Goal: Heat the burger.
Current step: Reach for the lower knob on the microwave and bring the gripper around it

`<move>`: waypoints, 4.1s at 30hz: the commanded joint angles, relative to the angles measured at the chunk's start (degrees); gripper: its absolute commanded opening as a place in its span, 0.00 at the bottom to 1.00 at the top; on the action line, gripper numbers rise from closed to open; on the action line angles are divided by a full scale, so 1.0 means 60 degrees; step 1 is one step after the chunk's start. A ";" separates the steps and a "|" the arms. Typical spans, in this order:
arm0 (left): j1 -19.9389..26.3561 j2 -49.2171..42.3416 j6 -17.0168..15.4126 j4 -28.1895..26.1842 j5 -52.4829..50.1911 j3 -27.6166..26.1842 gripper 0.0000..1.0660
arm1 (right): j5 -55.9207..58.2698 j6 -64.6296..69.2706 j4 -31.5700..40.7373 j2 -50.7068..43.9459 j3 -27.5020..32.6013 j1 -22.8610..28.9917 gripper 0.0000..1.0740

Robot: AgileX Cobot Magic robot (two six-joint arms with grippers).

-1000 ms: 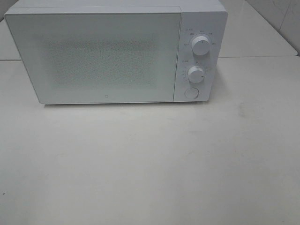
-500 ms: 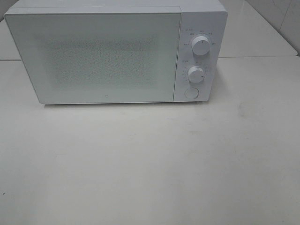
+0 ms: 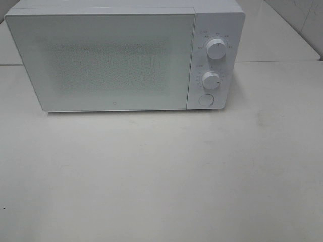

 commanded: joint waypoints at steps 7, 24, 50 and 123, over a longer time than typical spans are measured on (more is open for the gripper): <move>0.0038 -0.0220 -0.0029 -0.0010 -0.0105 0.0019 0.92 | -0.1824 0.0076 0.0019 0.2005 -0.0076 -0.0076 0.71; 0.0038 -0.0220 -0.0029 -0.0010 -0.0105 0.0019 0.92 | -0.4841 0.0076 0.0029 0.5195 -0.0067 -0.0076 0.71; 0.0038 -0.0220 -0.0029 -0.0010 -0.0105 0.0019 0.92 | -0.9120 0.0086 0.0057 0.9206 -0.0067 -0.0076 0.71; 0.0038 -0.0220 -0.0029 -0.0010 -0.0105 0.0019 0.92 | -2.2088 -0.3705 0.8967 1.6234 0.0516 0.6694 0.71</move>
